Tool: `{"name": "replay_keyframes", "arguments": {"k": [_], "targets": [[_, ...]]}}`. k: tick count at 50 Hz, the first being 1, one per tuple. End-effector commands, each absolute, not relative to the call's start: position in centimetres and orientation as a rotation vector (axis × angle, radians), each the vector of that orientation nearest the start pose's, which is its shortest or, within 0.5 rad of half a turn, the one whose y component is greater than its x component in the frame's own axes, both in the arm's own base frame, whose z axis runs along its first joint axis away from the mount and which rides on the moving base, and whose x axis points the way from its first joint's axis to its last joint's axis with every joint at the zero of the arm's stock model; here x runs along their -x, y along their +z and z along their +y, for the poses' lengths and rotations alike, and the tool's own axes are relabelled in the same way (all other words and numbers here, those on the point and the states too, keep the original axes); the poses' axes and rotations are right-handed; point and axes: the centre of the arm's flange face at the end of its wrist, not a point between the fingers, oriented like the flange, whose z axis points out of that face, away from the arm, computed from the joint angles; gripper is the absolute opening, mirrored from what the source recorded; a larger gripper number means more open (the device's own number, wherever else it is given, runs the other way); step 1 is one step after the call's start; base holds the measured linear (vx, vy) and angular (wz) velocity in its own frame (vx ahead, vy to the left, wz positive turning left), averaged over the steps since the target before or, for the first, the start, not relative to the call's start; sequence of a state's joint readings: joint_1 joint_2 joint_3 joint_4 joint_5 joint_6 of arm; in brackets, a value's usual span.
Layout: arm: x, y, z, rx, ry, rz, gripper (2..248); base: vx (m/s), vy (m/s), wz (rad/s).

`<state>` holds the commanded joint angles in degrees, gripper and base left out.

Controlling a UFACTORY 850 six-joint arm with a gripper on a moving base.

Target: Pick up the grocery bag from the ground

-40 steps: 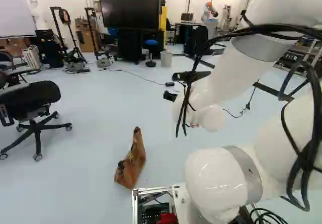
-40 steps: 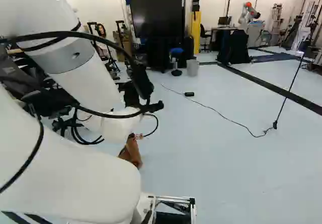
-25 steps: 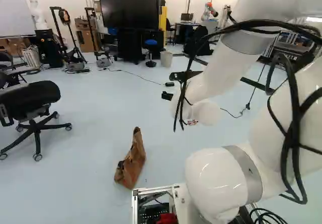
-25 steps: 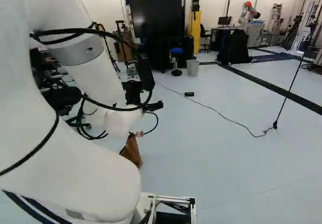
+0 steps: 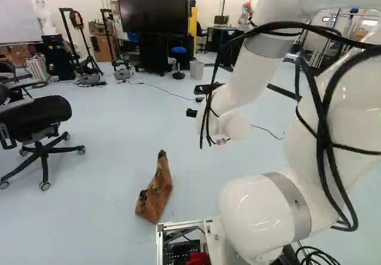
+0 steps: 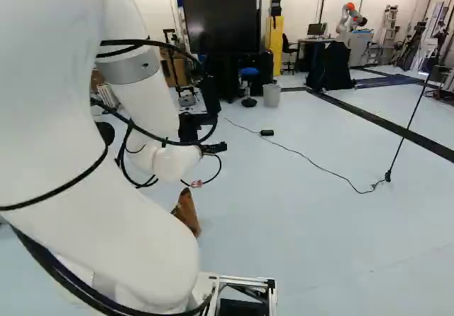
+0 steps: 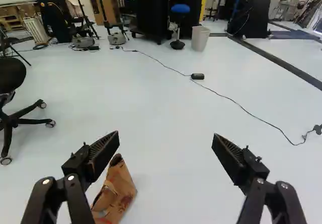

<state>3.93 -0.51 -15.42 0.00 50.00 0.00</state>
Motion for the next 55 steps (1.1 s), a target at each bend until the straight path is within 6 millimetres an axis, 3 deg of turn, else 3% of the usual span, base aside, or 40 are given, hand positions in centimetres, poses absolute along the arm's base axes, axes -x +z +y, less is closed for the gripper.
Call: {"name": "replay_keyframes", "arguments": {"k": [35, 55], "targets": [[-39.5, 30.6, 7.0, 2.630, -1.534, -0.230, 247, 0.000, 0.000, 0.000], [-41.4, 28.3, 10.0, 2.626, -1.470, -0.314, 247, 0.000, 0.000, 0.000]]}}
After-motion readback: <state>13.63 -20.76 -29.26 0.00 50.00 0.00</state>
